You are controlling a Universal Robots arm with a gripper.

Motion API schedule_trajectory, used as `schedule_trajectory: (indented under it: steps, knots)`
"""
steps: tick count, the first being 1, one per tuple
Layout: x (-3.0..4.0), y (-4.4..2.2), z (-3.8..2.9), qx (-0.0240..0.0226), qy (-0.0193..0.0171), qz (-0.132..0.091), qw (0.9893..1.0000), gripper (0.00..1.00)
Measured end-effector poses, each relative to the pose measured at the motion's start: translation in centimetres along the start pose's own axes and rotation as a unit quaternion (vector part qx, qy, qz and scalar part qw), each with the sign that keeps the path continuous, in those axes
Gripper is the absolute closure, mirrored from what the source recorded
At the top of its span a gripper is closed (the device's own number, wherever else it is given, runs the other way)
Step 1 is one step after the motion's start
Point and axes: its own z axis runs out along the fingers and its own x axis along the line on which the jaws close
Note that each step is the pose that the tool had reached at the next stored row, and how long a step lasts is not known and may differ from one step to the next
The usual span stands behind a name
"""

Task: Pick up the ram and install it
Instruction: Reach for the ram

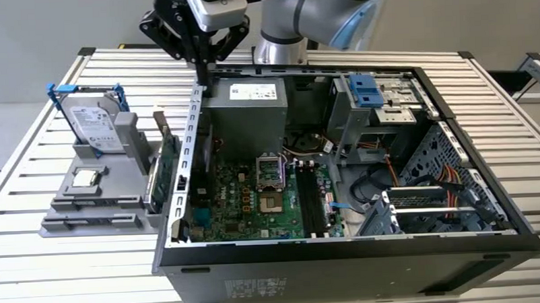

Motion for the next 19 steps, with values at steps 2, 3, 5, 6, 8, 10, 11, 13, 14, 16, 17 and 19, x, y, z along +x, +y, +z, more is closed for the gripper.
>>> schedule_trajectory:
  steps: [2,3,5,6,8,10,11,13,14,16,17,19]
  knots:
    - [0.19,-0.01,0.0,0.0,0.0,0.0,1.0,1.0]
    - [0.28,-0.02,0.0,0.0,0.0,0.0,1.0,1.0]
    - [0.46,-0.03,-0.01,-0.0001,0.0,0.0,1.0,1.0]
    - [0.54,-0.04,-0.01,0.0,0.0,0.0,1.0,1.0]
    - [0.72,-0.05,-0.01,0.0,0.0,0.0,1.0,1.0]
    - [0.91,-0.06,-0.02,0.0,0.0,0.0,1.0,1.0]
    - [1.02,-0.07,-0.02,0.0,0.0,0.0,1.0,1.0]
    - [1.22,-0.09,-0.03,0.0,0.0,0.0,1.0,1.0]
    - [1.32,-0.09,-0.03,0.0,0.0,0.0,1.0,1.0]
    - [1.51,-0.11,-0.03,0.0,0.0,0.0,1.0,1.0]
    - [1.61,-0.11,-0.03,-0.0001,0.0,0.0,1.0,1.0]
    - [1.83,-0.13,-0.04,0.0,0.0,0.0,1.0,1.0]
